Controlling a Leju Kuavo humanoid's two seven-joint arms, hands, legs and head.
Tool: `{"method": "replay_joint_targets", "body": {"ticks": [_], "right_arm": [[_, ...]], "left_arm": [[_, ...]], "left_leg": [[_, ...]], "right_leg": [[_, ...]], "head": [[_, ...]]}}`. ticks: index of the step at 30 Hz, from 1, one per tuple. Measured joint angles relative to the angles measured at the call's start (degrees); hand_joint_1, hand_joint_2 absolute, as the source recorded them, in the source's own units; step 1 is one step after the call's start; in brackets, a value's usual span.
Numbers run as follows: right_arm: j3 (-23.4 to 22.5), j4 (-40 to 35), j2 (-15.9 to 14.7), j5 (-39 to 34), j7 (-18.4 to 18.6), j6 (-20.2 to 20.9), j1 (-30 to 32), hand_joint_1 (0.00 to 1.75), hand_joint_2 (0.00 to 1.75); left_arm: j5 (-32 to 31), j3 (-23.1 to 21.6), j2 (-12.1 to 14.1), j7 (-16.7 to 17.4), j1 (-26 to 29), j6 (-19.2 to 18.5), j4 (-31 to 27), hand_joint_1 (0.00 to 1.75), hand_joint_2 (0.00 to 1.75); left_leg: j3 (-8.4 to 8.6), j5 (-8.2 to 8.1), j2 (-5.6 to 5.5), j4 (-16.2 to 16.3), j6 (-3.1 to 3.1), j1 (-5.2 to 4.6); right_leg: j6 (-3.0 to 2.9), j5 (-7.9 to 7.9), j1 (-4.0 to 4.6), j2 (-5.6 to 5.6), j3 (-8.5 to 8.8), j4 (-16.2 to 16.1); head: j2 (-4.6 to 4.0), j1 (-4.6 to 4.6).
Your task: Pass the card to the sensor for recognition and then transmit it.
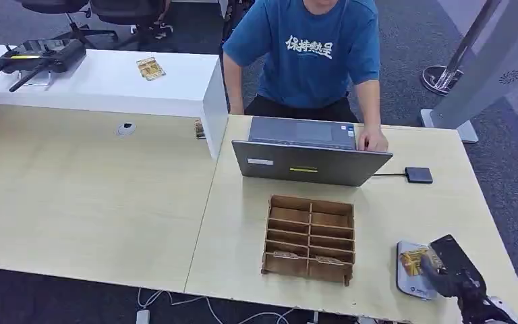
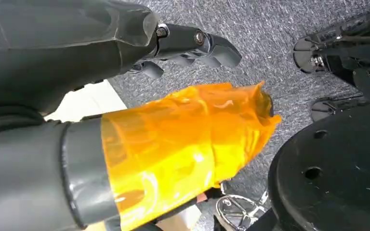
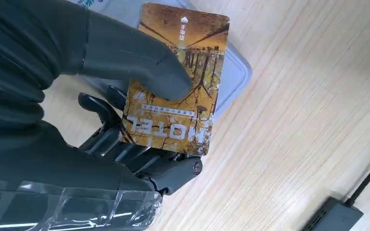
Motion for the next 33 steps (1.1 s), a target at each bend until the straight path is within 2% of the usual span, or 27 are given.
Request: {"method": "replay_joint_targets", "body": {"ticks": [26, 33], "right_arm": [[4.9, 3.6, -0.2, 5.2, 1.2, 0.0, -3.7, 1.75, 1.75], [5.1, 2.7, -1.7, 0.0, -0.4, 2.0, -3.9, 1.75, 1.75]], "left_arm": [[-3.0, 2.2, 0.7, 0.1, 0.0, -0.6, 0.0, 0.0, 0.0], [-3.6, 3.2, 0.7, 0.1, 0.0, -0.9, 0.0, 0.0, 0.0]], "left_leg": [[0.44, 0.0, 0.21, 0.0, -0.01, 0.02], [0.47, 0.01, 0.21, 0.0, 0.0, 0.0]], "right_leg": [[-0.03, 0.07, 0.01, 0.19, 0.35, 0.0], [0.0, 0.09, 0.0, 0.2, 0.4, 0.0]], "head": [[0.0, 0.0], [0.0, 0.0]]}}
